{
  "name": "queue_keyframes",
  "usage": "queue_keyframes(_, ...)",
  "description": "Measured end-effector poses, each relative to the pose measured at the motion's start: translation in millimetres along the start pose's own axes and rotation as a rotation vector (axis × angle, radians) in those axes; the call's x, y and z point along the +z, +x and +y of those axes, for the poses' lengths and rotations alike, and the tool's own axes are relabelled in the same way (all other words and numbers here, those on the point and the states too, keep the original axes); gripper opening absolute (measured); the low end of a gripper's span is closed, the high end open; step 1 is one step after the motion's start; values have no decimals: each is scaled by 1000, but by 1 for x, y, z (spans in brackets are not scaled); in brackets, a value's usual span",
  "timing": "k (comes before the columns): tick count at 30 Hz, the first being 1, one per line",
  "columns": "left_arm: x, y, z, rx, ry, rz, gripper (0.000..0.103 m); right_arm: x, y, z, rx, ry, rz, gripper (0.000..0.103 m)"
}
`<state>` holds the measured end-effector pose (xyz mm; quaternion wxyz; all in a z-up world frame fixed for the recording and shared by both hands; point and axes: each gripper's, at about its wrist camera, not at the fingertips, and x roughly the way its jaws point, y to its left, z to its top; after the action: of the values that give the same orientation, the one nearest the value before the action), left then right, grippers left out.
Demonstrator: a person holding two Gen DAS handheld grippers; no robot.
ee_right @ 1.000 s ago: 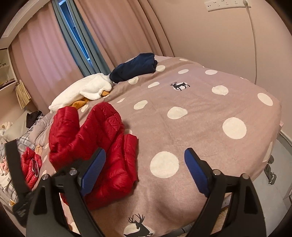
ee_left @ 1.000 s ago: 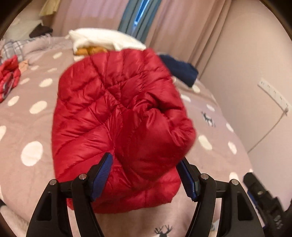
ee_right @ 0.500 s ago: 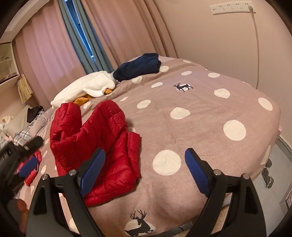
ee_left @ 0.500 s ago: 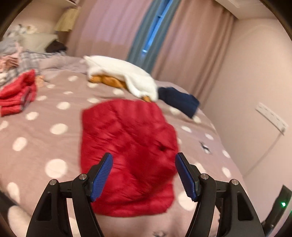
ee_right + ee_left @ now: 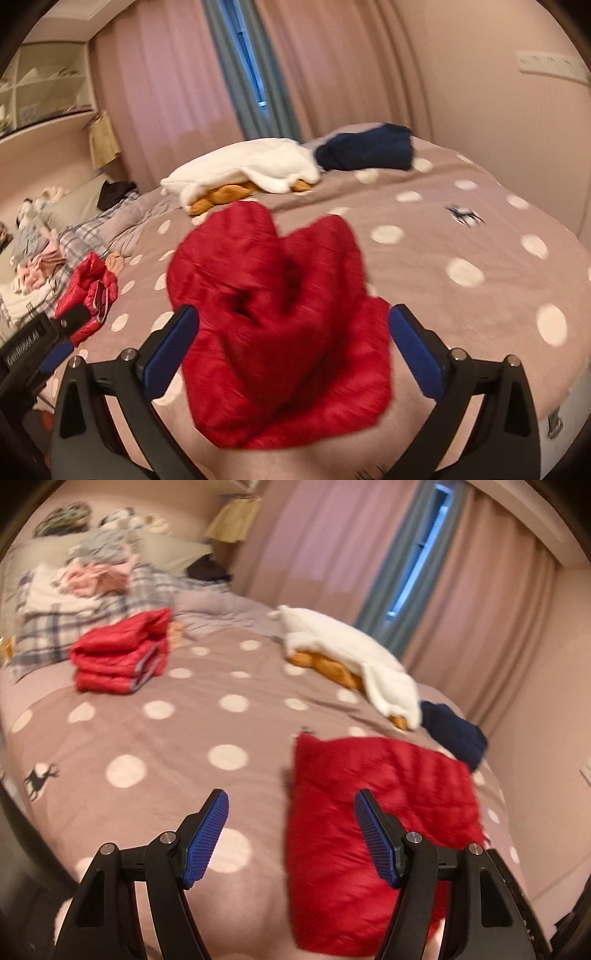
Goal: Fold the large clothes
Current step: 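Grasp the folded jacket bundle with the right tool and lift it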
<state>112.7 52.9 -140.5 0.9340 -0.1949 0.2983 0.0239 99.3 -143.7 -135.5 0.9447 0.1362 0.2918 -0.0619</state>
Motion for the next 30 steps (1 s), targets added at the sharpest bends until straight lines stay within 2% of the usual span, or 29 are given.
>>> queue_keyframes(1,2,2,6,17,-17,1,69,1,7,5,15,-14,0,102)
queue_keyframes(3,6,6,15,42,-42,2,69,-2,32,15,31,-30,57,102)
queue_keyframes(5,7,8,21,57,-49,2,69,-9,51,17,-13,-38,123,102)
queue_keyframes(6,7,8,22,64,-46,1,69,-14,57,16,-45,-54,129,95)
queue_keyframes(7,7,9,23,74,-38,0,69,-18,59,14,-77,-71,125,80)
queue_keyframes(8,6,10,22,80,-31,3,69,-20,59,10,-127,-82,119,70)
queue_keyframes(9,5,13,21,81,-26,12,69,-21,59,5,-141,-78,118,56)
queue_keyframes(10,4,15,21,75,-26,19,69,-22,58,-4,-133,-62,124,48)
queue_keyframes(12,1,19,17,54,-24,44,69,-21,56,-14,-129,-61,142,38)
queue_keyframes(17,-11,23,0,26,28,72,69,-31,51,-36,-179,-30,155,36)
queue_keyframes(20,-17,28,-7,16,57,102,69,-51,59,-63,-228,36,224,36)
queue_keyframes(24,-21,35,-8,18,41,135,69,-85,75,-100,-235,132,289,38)
queue_keyframes(27,-24,38,-12,6,44,153,69,-94,79,-102,-259,117,290,38)
queue_keyframes(30,-28,36,-18,-2,59,151,69,-95,84,-101,-240,101,295,39)
